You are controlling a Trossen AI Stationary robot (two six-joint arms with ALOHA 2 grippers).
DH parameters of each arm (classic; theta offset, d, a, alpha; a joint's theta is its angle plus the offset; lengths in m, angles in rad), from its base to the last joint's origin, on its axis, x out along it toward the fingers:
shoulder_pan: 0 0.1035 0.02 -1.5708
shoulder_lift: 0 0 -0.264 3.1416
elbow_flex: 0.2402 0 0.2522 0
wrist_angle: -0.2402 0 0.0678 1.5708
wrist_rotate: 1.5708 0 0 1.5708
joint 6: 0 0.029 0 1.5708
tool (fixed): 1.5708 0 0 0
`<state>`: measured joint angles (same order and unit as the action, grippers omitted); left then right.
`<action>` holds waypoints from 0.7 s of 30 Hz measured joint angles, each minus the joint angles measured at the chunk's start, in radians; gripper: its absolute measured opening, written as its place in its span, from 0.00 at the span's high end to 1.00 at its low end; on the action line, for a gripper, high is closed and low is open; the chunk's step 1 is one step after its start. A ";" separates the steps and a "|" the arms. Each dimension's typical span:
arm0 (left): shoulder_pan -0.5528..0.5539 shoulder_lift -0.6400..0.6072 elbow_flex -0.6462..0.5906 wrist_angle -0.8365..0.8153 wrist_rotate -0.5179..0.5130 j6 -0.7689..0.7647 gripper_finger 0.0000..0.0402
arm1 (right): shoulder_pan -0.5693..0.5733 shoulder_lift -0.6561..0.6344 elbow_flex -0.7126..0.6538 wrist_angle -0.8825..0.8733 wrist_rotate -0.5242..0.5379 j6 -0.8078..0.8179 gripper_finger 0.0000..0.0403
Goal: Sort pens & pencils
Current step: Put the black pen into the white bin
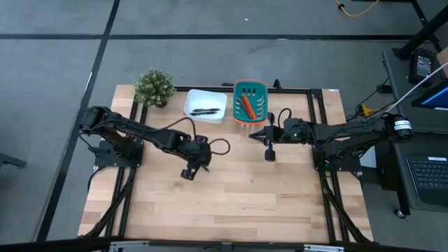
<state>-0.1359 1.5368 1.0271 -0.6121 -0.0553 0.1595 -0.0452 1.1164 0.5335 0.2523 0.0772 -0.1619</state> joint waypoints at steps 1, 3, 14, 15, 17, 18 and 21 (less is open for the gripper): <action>-0.008 0.000 0.000 0.000 -0.003 0.001 0.78 | 0.000 0.000 0.000 0.000 0.000 0.000 0.95; -0.019 0.006 0.000 0.000 -0.005 0.007 0.78 | 0.000 0.000 0.000 0.000 0.000 0.001 0.95; -0.030 0.104 0.001 -0.056 -0.013 0.048 0.78 | 0.003 -0.001 0.000 0.001 -0.008 0.007 0.95; -0.030 0.116 0.001 -0.051 -0.013 0.059 0.78 | 0.003 -0.001 0.000 0.000 -0.018 0.008 0.95; -0.027 0.140 0.001 -0.066 -0.017 0.078 0.78 | 0.003 -0.001 0.000 0.001 -0.027 0.007 0.95; -0.027 0.150 0.001 -0.064 -0.019 0.080 0.78 | 0.003 -0.001 0.000 0.003 -0.027 0.007 0.95; -0.023 0.175 0.001 -0.065 -0.019 0.101 0.78 | 0.004 -0.001 0.000 0.003 -0.028 0.006 0.95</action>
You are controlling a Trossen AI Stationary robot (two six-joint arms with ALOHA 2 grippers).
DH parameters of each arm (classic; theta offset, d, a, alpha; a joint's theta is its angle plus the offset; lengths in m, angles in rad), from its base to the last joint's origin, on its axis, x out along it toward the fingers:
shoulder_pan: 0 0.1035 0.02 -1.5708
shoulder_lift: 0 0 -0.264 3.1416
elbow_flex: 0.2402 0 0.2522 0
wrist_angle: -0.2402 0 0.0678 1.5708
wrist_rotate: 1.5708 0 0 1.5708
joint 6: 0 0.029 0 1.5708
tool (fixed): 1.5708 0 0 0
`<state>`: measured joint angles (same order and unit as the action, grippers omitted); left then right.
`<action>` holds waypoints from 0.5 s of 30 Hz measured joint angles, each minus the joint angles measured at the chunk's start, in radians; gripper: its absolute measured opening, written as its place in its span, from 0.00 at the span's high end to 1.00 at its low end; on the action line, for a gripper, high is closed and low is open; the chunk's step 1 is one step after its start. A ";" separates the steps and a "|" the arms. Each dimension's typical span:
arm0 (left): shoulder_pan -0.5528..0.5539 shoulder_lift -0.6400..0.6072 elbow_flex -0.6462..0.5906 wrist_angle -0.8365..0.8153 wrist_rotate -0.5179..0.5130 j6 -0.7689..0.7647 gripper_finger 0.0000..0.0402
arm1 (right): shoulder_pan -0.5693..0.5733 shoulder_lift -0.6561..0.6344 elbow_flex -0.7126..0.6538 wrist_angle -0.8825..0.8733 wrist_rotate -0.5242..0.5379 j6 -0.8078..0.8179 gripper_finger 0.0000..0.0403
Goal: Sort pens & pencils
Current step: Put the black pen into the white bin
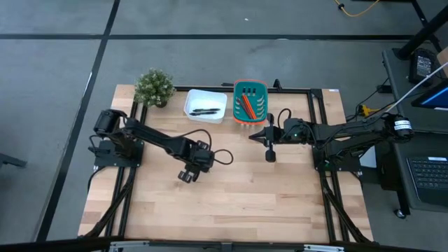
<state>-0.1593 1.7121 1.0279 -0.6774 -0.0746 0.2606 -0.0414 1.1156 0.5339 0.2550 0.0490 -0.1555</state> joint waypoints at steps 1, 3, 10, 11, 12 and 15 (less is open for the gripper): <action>0.000 0.008 0.000 -0.003 -0.001 0.009 0.78 | 0.000 0.000 0.000 0.000 0.000 0.000 0.95; 0.002 0.021 0.000 -0.002 -0.013 0.032 0.78 | 0.000 0.000 0.000 -0.001 0.000 0.000 0.95; 0.022 0.052 0.002 0.001 -0.036 0.048 0.78 | 0.000 0.000 0.000 -0.004 0.000 0.000 0.95; 0.025 0.052 0.002 0.003 -0.038 0.049 0.78 | 0.000 0.000 0.000 -0.003 0.000 0.000 0.95; 0.028 0.053 0.002 0.005 -0.038 0.055 0.78 | 0.000 0.000 0.000 -0.004 0.000 0.000 0.95; 0.035 0.054 0.002 0.013 -0.041 0.071 0.78 | 0.000 0.000 0.000 -0.004 0.000 0.000 0.95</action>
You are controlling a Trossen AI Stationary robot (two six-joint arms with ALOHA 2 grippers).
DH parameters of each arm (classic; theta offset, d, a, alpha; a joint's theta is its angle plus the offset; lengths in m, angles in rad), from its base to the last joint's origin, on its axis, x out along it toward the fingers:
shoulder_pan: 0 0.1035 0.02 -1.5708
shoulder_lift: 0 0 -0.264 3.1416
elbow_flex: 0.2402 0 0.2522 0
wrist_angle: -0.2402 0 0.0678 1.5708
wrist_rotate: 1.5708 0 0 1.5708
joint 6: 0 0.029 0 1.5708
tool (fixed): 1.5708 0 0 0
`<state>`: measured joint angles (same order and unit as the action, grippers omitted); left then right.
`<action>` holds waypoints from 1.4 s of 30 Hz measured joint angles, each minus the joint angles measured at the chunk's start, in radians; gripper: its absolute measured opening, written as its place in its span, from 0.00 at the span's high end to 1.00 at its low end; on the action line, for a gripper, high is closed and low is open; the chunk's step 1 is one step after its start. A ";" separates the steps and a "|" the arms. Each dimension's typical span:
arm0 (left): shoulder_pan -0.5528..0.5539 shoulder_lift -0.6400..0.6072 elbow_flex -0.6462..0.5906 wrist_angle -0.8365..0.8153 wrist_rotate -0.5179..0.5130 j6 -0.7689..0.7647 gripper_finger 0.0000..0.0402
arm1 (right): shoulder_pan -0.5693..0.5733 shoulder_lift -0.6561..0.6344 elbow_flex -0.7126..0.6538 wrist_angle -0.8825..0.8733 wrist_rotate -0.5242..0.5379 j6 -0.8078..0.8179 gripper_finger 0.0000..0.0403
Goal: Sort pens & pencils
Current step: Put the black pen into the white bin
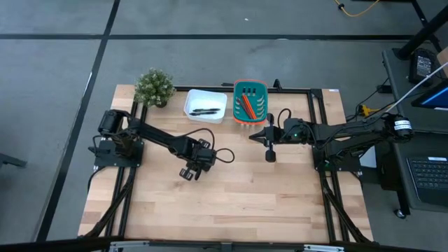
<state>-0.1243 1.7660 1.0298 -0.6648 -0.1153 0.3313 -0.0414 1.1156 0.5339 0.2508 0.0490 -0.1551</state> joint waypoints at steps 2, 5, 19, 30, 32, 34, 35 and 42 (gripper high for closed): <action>0.001 0.000 0.000 0.003 -0.002 0.015 0.78 | 0.000 0.000 0.000 0.000 0.000 0.000 0.95; 0.002 0.002 0.000 0.012 -0.025 0.043 0.78 | 0.000 0.000 0.000 0.000 0.000 -0.002 0.95; -0.006 0.003 -0.002 -0.019 -0.087 0.044 0.78 | 0.000 0.000 0.000 -0.001 0.000 -0.003 0.95; -0.034 0.002 0.031 -0.093 -0.107 0.045 0.78 | -0.001 0.000 0.000 -0.003 0.000 -0.003 0.95; -0.039 0.002 0.052 -0.109 -0.107 0.045 0.78 | -0.001 0.000 0.000 -0.003 0.000 -0.003 0.95; -0.041 0.002 0.066 -0.110 -0.112 0.045 0.78 | -0.001 0.000 0.000 -0.003 0.000 -0.003 0.95; -0.039 0.002 0.066 -0.107 -0.115 0.045 0.78 | -0.001 0.000 0.000 -0.002 0.000 -0.003 0.95; -0.013 0.002 0.065 -0.146 -0.118 0.048 0.78 | 0.000 0.000 0.000 -0.021 0.000 -0.003 0.95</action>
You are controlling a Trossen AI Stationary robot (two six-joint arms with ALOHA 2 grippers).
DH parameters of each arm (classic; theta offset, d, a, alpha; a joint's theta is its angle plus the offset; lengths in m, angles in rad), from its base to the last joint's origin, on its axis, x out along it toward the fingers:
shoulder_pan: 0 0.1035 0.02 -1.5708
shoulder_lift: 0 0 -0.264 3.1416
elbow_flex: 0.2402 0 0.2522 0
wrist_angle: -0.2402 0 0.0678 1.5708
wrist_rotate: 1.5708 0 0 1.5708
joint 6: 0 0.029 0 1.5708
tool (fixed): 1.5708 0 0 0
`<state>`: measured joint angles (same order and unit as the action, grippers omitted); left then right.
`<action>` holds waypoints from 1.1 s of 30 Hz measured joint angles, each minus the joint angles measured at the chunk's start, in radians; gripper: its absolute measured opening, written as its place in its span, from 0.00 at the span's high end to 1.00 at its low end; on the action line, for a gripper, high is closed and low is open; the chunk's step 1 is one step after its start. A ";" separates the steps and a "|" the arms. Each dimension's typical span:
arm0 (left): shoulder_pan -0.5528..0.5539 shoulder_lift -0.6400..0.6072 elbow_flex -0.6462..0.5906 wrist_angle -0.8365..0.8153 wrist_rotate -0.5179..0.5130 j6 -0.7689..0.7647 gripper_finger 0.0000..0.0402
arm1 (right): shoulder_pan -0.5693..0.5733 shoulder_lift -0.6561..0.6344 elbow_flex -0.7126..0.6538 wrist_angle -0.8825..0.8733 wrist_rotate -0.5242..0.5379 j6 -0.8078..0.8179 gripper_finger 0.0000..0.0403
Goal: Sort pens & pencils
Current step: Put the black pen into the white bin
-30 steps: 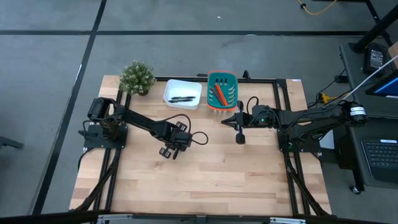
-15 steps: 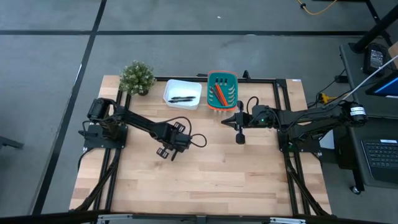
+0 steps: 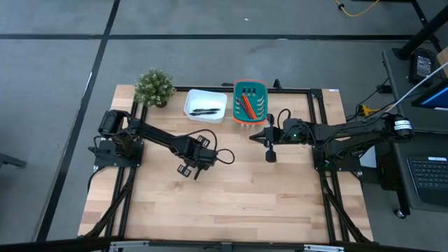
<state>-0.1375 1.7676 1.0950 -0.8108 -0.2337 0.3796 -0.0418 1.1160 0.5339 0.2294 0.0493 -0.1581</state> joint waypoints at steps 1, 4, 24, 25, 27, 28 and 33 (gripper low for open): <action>0.000 0.000 0.000 -0.001 0.000 0.011 0.78 | 0.000 0.000 0.000 -0.001 0.000 0.000 0.95; 0.000 0.000 0.000 -0.007 0.001 0.055 0.78 | 0.000 0.000 0.000 -0.007 0.000 0.000 0.95; 0.062 0.000 -0.056 0.032 0.069 0.207 0.78 | 0.000 0.000 0.000 -0.006 0.000 0.000 0.95; 0.064 -0.002 -0.065 0.050 0.069 0.208 0.78 | 0.000 0.000 0.000 -0.006 0.000 0.000 0.95; 0.068 -0.002 -0.089 0.088 0.083 0.226 0.78 | 0.000 0.000 0.000 -0.006 0.000 0.000 0.95; 0.068 -0.003 -0.098 0.106 0.091 0.242 0.78 | 0.000 0.000 0.000 -0.006 0.000 0.000 0.95; 0.070 -0.006 -0.121 0.146 0.091 0.299 0.78 | 0.000 0.000 0.000 -0.004 0.000 0.006 0.95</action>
<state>-0.0675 1.7615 0.9740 -0.6651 -0.1431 0.6784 -0.0416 1.1164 0.5339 0.2254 0.0498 -0.1523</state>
